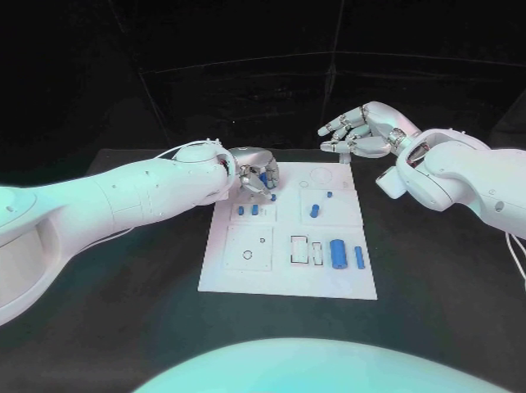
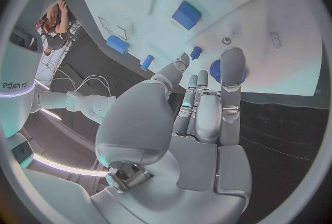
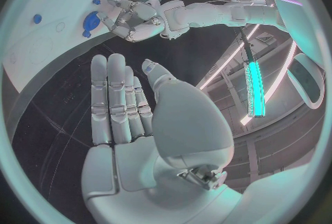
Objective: Assemble the parts on the task board
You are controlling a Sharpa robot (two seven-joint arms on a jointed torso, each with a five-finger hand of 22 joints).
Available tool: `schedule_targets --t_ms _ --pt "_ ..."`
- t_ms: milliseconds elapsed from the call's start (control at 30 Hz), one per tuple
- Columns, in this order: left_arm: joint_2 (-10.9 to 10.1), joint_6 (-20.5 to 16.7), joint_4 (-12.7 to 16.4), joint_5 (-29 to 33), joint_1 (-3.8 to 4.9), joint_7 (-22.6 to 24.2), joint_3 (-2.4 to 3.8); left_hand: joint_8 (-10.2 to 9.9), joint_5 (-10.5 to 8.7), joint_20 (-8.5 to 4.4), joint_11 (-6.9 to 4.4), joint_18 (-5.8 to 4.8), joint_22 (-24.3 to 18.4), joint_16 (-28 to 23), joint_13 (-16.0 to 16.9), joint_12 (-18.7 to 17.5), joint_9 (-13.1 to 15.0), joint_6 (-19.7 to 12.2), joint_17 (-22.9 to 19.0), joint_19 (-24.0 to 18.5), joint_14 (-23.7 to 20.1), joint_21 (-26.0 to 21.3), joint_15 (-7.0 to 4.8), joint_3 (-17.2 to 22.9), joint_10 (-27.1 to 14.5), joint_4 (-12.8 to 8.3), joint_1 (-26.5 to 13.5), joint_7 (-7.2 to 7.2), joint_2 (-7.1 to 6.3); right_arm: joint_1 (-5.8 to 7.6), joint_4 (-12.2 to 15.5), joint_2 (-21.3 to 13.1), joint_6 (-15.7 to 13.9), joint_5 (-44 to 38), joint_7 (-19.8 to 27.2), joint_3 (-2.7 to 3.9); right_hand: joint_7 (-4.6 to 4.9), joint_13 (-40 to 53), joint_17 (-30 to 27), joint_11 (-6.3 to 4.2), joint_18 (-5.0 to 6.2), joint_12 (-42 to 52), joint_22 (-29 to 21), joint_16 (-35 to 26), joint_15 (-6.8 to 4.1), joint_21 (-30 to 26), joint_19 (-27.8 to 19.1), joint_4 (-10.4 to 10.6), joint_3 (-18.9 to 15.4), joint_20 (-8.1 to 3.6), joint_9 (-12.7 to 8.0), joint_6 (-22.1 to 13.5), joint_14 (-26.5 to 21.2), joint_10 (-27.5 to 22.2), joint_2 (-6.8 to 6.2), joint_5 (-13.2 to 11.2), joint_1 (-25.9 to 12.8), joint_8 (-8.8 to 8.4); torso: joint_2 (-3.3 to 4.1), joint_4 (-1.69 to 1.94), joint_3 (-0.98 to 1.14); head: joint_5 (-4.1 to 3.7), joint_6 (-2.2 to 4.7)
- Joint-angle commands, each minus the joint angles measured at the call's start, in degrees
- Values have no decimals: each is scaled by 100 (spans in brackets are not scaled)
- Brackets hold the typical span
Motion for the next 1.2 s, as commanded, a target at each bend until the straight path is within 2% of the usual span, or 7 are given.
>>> schedule_targets --t_ms 33,467,800,1200 --pt "61 211 -88 -365 -8 -124 2 -40 -5 -8 -10 -23 84 -38 -10 -49 7 71 -27 60 65 68 -8 12 71 -28 21 -11 83 12 11 9 30 -4 65 4 -1 -9 6 15 71 36 -9 -23 1 -21 29 20 14 3 6 -54 -27 -43 14 32 43 39 8 -6 -3 -11 -6" --pt "175 337 -201 -467 -63 -140 3 -225 -4 -50 -57 -97 534 -102 -9 -285 6 266 -272 245 69 410 -50 116 379 -81 -27 -55 143 12 12 21 29 -4 65 4 -1 -9 6 15 71 36 -9 -23 1 -21 29 20 14 3 6 -54 -27 -43 14 32 43 39 -4 12 3 -48 -26" --pt "291 372 -298 -476 -89 -217 5 -299 -5 -64 -69 -116 644 -89 -8 -383 9 327 -298 291 78 493 -63 180 488 -94 -45 -63 191 12 9 38 36 -4 66 4 -1 -9 6 15 71 36 -9 -23 1 -21 29 20 14 3 6 -54 -27 -43 14 32 43 39 1 0 1 -58 -33" --pt "446 407 -470 -477 -141 -369 7 -358 -5 -71 -71 -128 715 -87 -9 -473 10 375 -342 314 78 545 -66 237 555 -73 -85 -60 257 12 11 56 37 -4 63 5 -1 -9 6 15 71 36 -9 -23 1 -21 29 20 14 3 6 -54 -27 -43 14 32 43 39 -4 7 8 -85 -55"
